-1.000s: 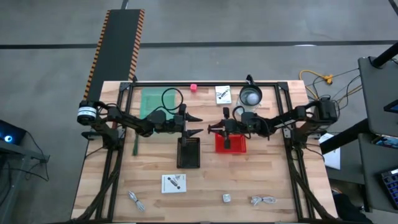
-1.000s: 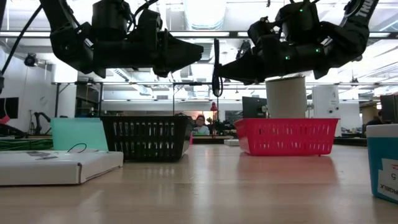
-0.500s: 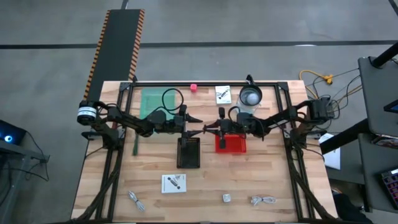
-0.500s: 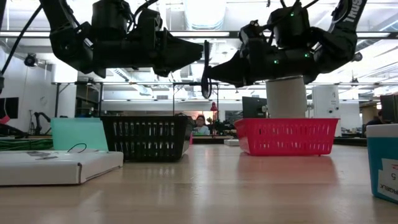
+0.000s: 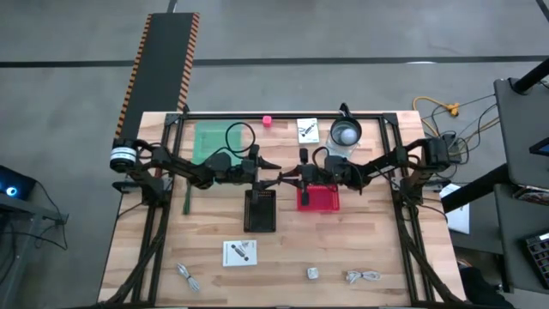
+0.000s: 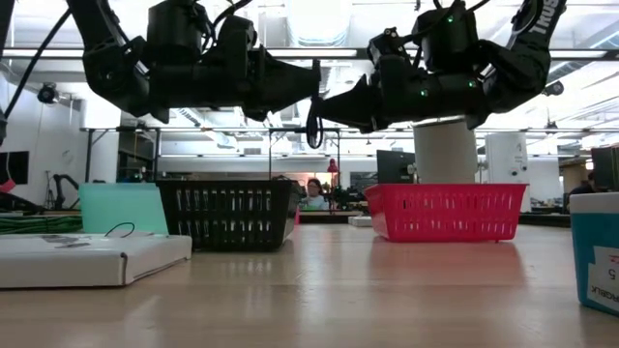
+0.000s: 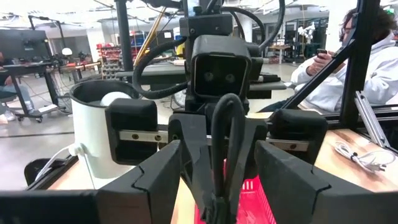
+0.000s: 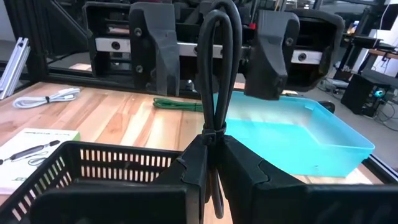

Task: Pick and place items into bin
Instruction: Put the black charger cable into the blue bin

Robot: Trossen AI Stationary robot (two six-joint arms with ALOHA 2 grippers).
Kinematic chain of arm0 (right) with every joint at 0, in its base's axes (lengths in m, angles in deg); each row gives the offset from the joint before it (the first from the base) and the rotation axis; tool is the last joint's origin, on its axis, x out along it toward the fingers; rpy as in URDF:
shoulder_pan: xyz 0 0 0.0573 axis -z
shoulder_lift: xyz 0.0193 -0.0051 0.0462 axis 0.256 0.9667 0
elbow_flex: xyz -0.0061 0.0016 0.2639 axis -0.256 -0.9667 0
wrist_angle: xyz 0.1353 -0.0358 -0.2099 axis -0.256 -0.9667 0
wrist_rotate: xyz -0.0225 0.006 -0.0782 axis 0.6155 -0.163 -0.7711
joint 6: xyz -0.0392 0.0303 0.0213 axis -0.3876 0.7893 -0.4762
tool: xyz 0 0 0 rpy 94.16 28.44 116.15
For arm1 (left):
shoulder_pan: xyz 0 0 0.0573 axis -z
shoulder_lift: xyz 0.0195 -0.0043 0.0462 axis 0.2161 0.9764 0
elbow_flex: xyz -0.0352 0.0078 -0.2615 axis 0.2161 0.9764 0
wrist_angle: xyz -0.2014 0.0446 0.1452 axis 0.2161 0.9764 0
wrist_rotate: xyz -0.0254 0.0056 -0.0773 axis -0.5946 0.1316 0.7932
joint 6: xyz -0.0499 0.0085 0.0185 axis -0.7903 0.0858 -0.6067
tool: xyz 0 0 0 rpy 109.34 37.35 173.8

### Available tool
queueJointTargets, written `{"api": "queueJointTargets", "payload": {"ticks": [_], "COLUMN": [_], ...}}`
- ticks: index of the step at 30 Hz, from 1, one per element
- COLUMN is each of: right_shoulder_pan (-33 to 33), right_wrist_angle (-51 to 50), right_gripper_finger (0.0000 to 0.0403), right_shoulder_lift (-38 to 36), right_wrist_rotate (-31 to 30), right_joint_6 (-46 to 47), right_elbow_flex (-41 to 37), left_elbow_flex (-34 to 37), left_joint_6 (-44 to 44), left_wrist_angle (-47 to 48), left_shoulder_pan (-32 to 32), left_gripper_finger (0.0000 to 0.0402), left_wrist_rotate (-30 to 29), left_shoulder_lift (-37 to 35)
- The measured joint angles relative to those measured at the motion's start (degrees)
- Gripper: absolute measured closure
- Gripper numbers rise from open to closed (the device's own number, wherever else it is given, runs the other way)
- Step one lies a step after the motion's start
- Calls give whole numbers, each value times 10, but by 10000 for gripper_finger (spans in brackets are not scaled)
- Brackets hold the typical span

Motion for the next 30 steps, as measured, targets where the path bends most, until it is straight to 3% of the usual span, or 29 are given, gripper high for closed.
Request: {"api": "queueJointTargets", "payload": {"ticks": [7,30], "right_shoulder_pan": [-3,-3], "right_wrist_angle": [-6,-20], "right_gripper_finger": [374,374], "right_shoulder_lift": [0,0], "right_wrist_rotate": [0,0], "right_joint_6": [0,0], "right_elbow_flex": [0,-1], "left_elbow_flex": [-22,-25], "left_joint_6": [1,6], "left_wrist_angle": [4,4], "left_shoulder_pan": [0,0], "left_gripper_finger": [212,221], "left_wrist_rotate": [-1,0], "left_shoulder_lift": [28,29]}}
